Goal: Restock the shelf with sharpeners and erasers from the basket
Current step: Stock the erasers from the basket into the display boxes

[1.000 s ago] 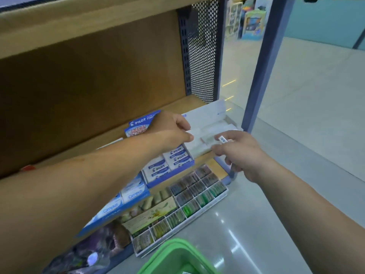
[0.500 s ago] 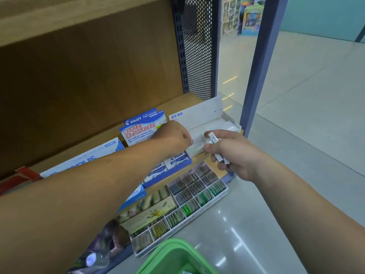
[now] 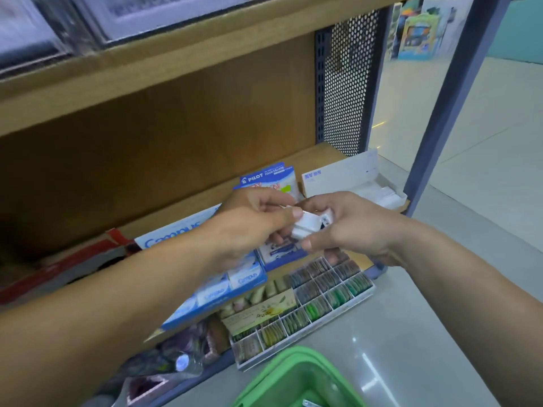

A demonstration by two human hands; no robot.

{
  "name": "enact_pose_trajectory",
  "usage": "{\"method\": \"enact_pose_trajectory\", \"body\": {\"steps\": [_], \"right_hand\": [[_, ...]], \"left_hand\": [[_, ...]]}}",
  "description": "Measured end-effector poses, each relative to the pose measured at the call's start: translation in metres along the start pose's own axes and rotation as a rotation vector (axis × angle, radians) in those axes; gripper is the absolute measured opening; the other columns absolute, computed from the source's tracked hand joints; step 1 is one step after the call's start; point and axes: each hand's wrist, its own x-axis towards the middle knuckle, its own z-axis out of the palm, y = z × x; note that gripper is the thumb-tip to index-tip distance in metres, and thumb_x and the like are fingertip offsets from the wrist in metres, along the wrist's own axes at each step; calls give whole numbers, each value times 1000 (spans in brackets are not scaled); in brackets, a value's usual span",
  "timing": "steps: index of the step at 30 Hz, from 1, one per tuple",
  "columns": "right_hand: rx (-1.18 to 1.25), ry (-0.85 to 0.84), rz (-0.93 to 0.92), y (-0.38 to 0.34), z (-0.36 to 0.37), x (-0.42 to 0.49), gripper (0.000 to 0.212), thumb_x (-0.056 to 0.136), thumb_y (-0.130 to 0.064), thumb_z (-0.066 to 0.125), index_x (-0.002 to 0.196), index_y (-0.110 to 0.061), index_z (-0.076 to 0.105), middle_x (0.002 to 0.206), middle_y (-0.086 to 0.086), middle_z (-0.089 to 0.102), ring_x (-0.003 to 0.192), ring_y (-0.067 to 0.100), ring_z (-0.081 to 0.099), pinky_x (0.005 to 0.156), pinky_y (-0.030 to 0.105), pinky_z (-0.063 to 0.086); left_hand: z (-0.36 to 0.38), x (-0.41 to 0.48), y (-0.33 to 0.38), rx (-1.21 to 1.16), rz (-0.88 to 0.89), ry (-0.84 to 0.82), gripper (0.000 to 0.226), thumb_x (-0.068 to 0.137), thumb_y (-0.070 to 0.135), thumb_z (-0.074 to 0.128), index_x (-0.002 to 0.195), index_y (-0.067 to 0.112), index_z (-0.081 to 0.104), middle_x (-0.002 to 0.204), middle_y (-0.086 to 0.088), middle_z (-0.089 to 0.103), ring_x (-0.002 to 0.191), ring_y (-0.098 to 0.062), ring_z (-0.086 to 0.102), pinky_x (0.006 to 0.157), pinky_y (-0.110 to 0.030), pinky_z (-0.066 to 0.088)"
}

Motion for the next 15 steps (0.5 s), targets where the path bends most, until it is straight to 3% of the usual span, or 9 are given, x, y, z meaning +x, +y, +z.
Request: {"method": "enact_pose_trajectory", "body": {"steps": [3, 7, 12, 15], "right_hand": [[27, -19, 23, -9, 14, 5, 37, 82, 5, 79, 116, -6, 67, 79, 13, 74, 62, 28, 70, 62, 33, 60], [152, -76, 82, -24, 36, 10, 41, 80, 6, 80, 116, -3, 64, 96, 24, 76, 87, 34, 77, 78, 41, 64], [158, -123, 109, -41, 61, 17, 32, 84, -6, 79, 109, -10, 61, 104, 17, 77, 89, 33, 77, 68, 37, 65], [95, -153, 140, -46, 71, 21, 31, 92, -19, 74, 113, -16, 51, 100, 11, 79, 78, 34, 77, 57, 34, 62]], "left_hand": [[-32, -20, -9, -167, -16, 38, 15, 91, 4, 73, 106, 6, 74, 74, -6, 70, 67, -13, 64, 62, -19, 54], [-69, -52, -20, -366, -90, 47, 20, 92, 3, 69, 111, 1, 70, 89, -15, 72, 77, -19, 70, 70, -24, 62], [-96, -73, -32, -459, -141, 85, 15, 95, -1, 64, 109, 1, 66, 99, -23, 75, 90, -29, 77, 76, -29, 63], [-102, -72, -41, -530, -160, 135, 8, 93, -5, 64, 97, -1, 70, 99, -22, 76, 90, -29, 76, 80, -29, 63]]}}
